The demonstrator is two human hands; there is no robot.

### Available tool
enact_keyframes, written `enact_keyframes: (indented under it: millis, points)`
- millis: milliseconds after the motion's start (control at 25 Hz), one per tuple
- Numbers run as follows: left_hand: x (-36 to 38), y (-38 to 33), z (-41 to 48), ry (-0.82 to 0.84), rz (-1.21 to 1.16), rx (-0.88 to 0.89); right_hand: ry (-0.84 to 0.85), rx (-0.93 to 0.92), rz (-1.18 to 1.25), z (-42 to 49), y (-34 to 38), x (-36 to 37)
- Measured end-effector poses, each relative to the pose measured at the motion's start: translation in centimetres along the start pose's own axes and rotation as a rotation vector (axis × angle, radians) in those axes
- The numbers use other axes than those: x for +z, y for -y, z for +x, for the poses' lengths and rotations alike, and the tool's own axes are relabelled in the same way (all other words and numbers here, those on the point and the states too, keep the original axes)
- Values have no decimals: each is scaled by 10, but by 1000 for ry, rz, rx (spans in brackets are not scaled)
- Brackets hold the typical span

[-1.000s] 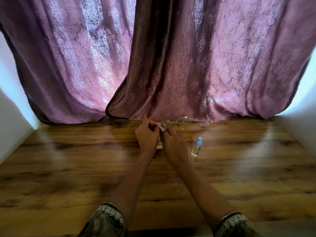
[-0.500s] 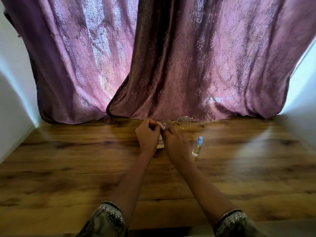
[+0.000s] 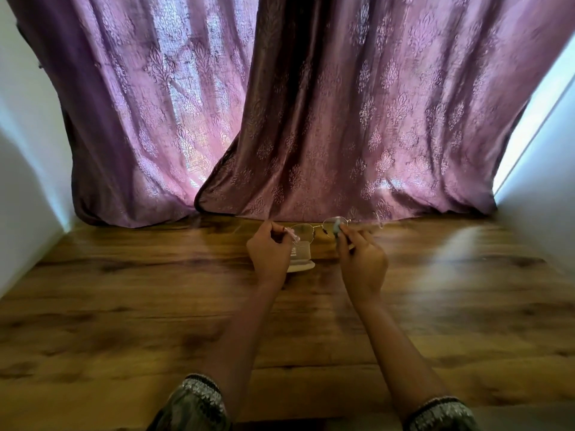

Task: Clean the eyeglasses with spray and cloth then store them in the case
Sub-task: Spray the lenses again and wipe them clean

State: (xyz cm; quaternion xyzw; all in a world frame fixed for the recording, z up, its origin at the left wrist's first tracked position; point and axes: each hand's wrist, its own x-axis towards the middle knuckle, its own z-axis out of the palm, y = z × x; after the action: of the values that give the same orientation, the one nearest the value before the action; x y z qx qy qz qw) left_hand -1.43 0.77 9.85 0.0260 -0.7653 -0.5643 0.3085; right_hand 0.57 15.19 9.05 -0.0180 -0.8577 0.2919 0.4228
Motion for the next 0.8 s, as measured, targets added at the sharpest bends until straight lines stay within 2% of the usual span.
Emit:
enact_keyframes:
  millis: [200,400,480,680,800]
  points:
    - [2,5,3,12,17,22,87,64,-73,13,3,0]
    - [5,8,7,-4,-30,-10,192,-49,-125,-5,5,2]
    - [5,8,8,2,-28,-12,214,-22,-138,-10,0,-2]
    - [7,7,5,41,-31,22,155,114,-58,8,3,2]
    - [6,5,6,29,-43,2,182,33,6,2,9,8]
